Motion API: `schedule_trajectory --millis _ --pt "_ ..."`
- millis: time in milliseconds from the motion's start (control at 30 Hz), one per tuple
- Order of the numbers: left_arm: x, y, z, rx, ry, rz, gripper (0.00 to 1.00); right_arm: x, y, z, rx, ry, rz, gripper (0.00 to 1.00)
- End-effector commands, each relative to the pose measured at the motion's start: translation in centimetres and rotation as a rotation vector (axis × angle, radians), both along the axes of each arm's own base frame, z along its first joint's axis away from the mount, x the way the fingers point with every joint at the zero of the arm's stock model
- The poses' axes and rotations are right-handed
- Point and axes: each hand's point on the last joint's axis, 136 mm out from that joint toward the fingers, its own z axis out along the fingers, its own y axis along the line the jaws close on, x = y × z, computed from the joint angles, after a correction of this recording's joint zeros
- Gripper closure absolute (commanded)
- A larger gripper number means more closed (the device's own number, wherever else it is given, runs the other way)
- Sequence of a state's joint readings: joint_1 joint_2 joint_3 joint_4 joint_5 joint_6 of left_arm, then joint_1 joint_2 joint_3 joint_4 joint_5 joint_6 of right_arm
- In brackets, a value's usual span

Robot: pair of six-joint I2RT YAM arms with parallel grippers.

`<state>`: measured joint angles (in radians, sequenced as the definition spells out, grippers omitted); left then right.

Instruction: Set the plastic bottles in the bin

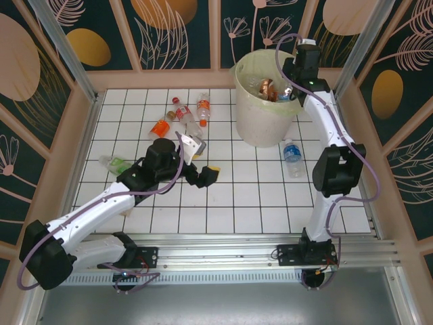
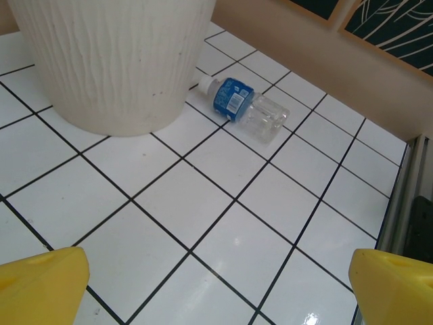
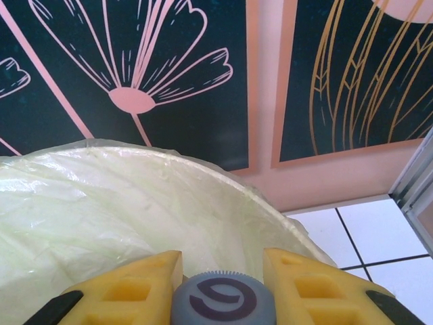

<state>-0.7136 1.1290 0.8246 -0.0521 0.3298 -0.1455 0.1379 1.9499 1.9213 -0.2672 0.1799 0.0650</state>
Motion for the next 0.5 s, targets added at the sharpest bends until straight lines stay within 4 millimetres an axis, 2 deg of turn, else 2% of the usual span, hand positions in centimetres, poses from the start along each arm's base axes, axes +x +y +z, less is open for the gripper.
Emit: schedule_trajectory --millis 0,67,167,300,467 --pt "-0.2 -0.2 -0.4 0.014 0.007 -0.016 0.02 -2.0 1.6 -9.0 -0.03 0.311 0.096 0.67" --pt "-0.2 -0.2 -0.4 0.014 0.006 -0.015 0.01 -2.0 2.2 -8.5 -0.007 0.308 0.123 0.62" --pt "-0.2 -0.2 -0.5 0.015 0.01 -0.014 0.01 -2.0 2.7 -7.6 0.018 0.303 0.147 0.5" --pt "-0.2 -0.2 -0.4 0.013 0.011 -0.014 0.01 -2.0 2.9 -5.6 0.033 0.266 0.152 0.36" --pt "-0.2 -0.2 -0.3 0.01 0.01 -0.015 0.01 -2.3 2.8 -2.2 0.043 0.203 0.15 0.32"
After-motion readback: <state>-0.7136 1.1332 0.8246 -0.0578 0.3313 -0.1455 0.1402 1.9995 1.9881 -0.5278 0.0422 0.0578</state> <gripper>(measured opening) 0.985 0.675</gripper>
